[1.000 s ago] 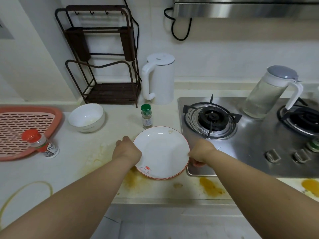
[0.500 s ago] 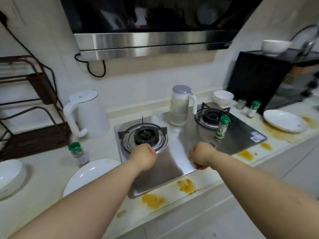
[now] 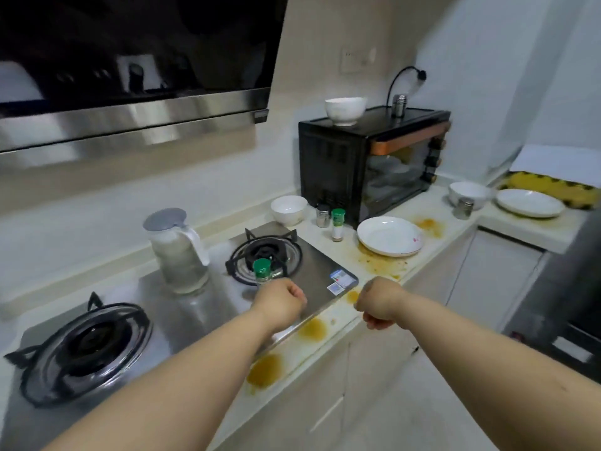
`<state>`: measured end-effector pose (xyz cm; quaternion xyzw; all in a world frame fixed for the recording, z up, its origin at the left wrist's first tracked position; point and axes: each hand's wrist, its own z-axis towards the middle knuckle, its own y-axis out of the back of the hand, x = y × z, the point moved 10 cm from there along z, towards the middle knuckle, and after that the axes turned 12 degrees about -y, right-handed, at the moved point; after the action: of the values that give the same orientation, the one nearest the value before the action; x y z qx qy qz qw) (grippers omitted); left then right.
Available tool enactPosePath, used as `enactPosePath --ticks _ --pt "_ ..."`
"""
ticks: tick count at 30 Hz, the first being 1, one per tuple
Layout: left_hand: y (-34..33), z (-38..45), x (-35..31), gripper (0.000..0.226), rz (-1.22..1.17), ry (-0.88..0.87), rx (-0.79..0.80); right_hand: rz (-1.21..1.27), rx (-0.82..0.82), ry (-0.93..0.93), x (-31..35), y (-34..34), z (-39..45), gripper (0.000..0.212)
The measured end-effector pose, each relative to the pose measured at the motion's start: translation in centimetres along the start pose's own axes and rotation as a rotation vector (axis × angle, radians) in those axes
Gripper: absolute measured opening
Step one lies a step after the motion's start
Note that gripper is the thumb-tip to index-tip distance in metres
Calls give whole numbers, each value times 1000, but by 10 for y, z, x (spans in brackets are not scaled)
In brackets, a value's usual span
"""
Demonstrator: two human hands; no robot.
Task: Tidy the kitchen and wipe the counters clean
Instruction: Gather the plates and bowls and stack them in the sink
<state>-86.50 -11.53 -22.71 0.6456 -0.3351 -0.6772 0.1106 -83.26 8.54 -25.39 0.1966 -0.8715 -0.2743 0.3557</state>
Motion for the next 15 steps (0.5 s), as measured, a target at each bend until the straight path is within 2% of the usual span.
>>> enactPosePath --ticks 5,10,15 --pt "-70 61 -42 19 25 -16 32 91 -45 -108 -58 79 55 23" --pt "-116 129 -53 17 10 21 91 169 -97 -174 -95 122 111 15" --pt "-148 210 -56 20 5 50 92 182 -181 -207 -101 166 162 9"
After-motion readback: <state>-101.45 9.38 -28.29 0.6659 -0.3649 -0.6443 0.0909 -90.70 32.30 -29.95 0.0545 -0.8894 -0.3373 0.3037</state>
